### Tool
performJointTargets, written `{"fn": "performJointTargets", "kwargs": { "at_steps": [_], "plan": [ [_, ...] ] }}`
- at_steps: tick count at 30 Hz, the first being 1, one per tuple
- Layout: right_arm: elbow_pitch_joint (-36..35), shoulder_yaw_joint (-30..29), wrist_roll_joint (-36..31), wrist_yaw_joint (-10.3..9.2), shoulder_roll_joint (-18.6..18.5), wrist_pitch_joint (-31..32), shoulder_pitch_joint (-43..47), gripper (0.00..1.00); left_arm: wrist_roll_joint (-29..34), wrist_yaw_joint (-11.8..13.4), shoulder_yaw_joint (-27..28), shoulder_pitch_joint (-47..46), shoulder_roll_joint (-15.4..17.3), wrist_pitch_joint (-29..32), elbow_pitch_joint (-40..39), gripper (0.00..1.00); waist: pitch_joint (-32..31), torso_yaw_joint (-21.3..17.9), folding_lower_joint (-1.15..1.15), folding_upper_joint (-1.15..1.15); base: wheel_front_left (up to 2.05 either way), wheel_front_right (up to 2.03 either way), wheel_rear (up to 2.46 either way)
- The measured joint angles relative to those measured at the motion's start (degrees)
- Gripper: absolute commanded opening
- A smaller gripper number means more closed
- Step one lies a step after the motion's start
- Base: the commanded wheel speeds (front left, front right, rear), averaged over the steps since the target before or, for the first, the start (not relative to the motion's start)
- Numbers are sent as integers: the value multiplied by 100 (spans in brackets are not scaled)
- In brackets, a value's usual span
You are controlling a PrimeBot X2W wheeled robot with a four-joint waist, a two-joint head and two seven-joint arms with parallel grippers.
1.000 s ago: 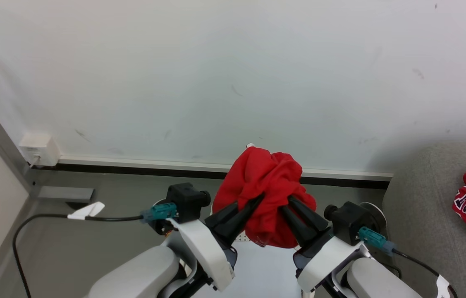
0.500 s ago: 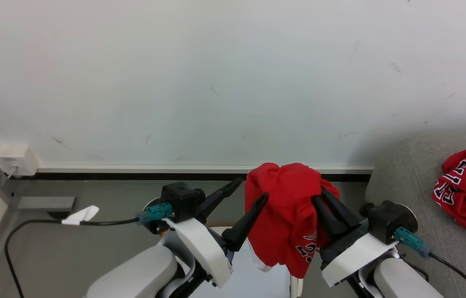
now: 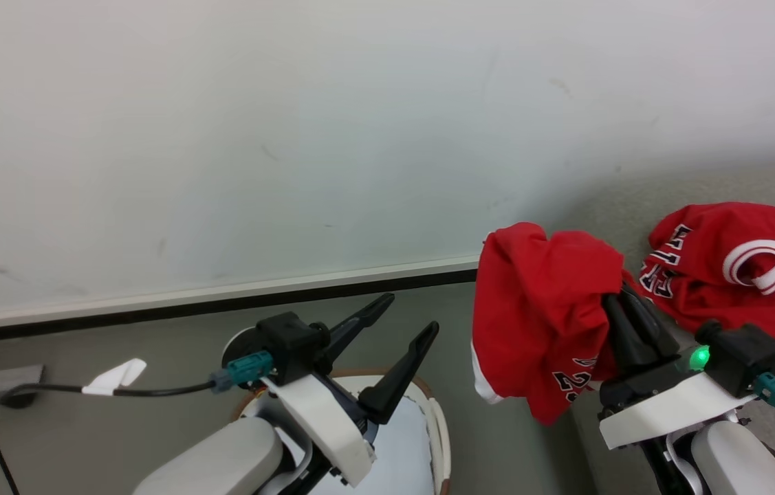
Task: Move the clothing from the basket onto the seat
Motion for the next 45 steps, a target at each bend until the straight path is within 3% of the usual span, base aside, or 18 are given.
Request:
{"fn": "performJointTargets", "kwargs": {
  "at_steps": [16,23,36,45],
  "plan": [
    [-787,-789,-3,-1,-104,1,647,0,615,-144,319,292,-55,-16,-180,100,122,-1376,0,0,0,0,0],
    [-977,-965,-81,-1,-26,1,851,0,802,-265,385,379,-97,-15,-182,100,263,-1790,0,0,0,0,0],
    [-1095,-1225,-138,0,5,1,696,0,999,-415,470,362,-8,-15,-287,100,681,-1880,0,0,0,0,0],
    [-1116,-2150,-80,0,-187,0,-144,0,1168,-478,532,216,571,93,-726,100,1414,-1760,0,0,0,0,0]
  ]
}}
